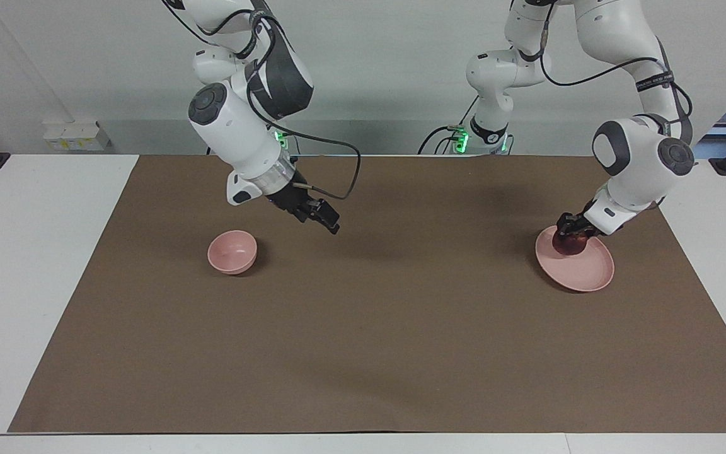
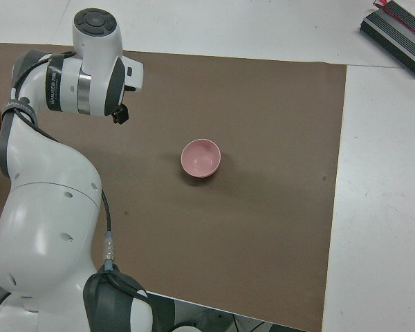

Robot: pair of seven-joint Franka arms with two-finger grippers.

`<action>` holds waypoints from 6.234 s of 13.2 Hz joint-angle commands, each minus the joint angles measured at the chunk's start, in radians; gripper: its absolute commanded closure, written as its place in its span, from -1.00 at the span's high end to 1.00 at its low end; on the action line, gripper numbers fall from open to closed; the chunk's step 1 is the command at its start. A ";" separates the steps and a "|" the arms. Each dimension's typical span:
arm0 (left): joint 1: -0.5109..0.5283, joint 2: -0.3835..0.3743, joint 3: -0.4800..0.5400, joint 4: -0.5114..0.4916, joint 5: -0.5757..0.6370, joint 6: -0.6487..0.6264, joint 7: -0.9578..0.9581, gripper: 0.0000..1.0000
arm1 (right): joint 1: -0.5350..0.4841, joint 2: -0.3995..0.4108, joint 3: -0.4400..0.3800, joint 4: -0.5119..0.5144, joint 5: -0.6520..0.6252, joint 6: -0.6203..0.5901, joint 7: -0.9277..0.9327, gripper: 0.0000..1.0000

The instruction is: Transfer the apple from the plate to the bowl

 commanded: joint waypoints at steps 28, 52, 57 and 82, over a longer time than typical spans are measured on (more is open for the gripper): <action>-0.652 -0.111 0.006 -0.029 -0.877 0.571 -0.348 -0.97 | 0.186 0.203 0.004 0.091 0.538 0.281 0.285 -0.92; -0.628 -0.090 0.014 -0.004 -0.837 0.533 -0.337 1.00 | 0.037 0.083 -0.006 0.051 0.253 0.025 0.184 -0.90; -0.496 -0.090 0.018 0.011 -0.423 0.272 -0.334 1.00 | -0.033 0.042 -0.006 0.054 0.081 -0.047 0.009 -0.88; -0.144 -0.073 0.034 0.667 0.056 -0.616 -0.050 1.00 | -0.257 -0.135 -0.002 -0.541 -0.479 0.398 -0.764 -0.80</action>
